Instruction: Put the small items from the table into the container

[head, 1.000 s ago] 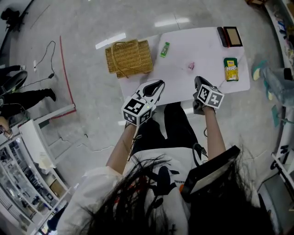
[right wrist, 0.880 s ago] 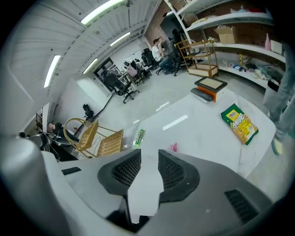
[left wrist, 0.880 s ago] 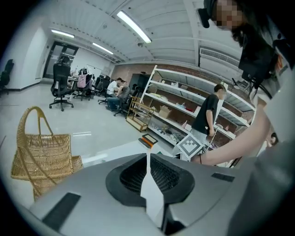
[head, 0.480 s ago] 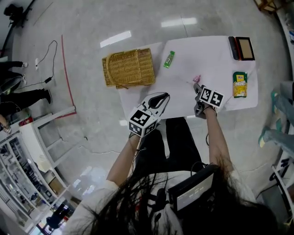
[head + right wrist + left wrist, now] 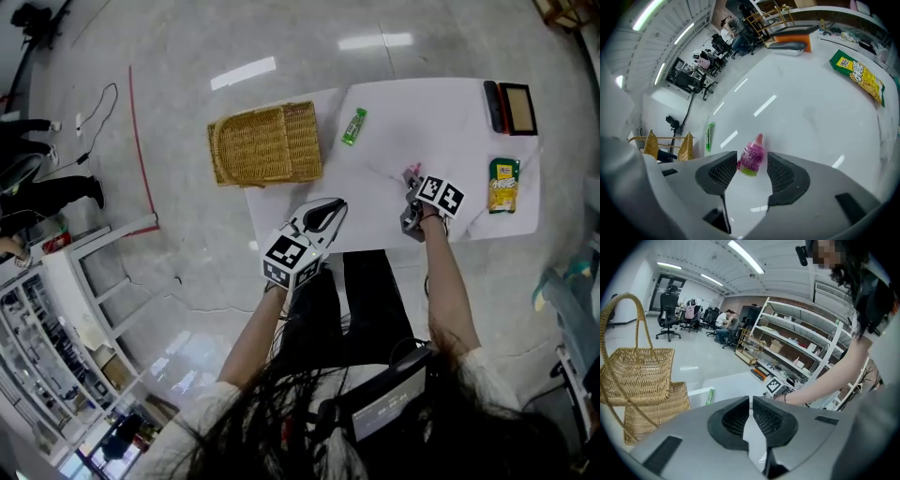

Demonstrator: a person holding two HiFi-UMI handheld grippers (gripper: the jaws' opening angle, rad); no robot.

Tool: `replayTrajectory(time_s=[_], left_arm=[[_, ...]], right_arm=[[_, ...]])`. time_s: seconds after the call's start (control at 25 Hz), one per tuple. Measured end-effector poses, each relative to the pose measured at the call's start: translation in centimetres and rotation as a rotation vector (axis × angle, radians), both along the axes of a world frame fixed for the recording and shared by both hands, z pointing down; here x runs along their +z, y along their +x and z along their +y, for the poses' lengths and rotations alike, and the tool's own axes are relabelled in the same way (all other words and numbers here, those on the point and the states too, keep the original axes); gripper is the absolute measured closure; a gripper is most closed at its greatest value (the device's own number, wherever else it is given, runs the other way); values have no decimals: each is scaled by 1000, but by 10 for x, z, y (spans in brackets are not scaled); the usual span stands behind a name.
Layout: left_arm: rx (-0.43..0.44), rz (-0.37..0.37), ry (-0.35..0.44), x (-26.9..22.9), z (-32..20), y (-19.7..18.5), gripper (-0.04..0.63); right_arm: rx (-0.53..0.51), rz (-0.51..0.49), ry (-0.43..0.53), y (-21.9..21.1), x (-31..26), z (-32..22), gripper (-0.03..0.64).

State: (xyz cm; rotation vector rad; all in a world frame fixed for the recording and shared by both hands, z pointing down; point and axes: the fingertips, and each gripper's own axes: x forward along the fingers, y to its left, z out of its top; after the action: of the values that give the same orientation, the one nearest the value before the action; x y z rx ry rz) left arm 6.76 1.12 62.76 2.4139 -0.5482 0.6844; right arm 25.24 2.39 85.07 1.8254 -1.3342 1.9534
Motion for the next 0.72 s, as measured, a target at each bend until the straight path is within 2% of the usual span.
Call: replayTrajectory(time_s=[0.16, 0.28, 0.52, 0.72], left_arm=[[-26, 1, -11, 2, -1, 0, 580], [-35, 6, -10, 0, -2, 2, 580], [-59, 27, 5, -17, -1, 2, 580], [-78, 45, 31, -36, -1, -6, 580]], right_arm=[[-16, 25, -70, 0, 15, 10, 435], [-15, 5, -65, 0, 14, 13, 448], [-6, -58, 62, -9, -30, 10, 451], [-41, -59, 165, -18, -84, 6, 449]])
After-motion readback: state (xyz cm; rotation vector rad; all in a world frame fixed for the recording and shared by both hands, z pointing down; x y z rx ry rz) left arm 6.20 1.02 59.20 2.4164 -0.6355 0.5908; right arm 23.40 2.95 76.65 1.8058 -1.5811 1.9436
